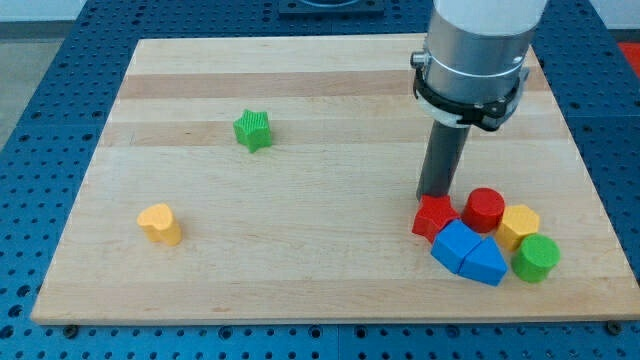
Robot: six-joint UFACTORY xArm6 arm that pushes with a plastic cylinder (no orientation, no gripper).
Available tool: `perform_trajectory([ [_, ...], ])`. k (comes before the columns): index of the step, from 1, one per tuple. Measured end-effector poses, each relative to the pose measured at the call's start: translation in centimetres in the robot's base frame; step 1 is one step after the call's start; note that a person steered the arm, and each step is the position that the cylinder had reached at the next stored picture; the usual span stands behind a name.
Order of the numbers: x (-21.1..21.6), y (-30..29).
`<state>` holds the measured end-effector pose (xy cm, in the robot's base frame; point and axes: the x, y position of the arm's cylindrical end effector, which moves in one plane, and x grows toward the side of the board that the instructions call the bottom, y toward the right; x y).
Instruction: Point your arm to the green star
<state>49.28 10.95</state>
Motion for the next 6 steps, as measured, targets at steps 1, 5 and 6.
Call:
perform_trajectory([
  [1,-0.5,-0.2],
  [5,-15.8,-10.1],
  [6,-15.8,-17.8],
])
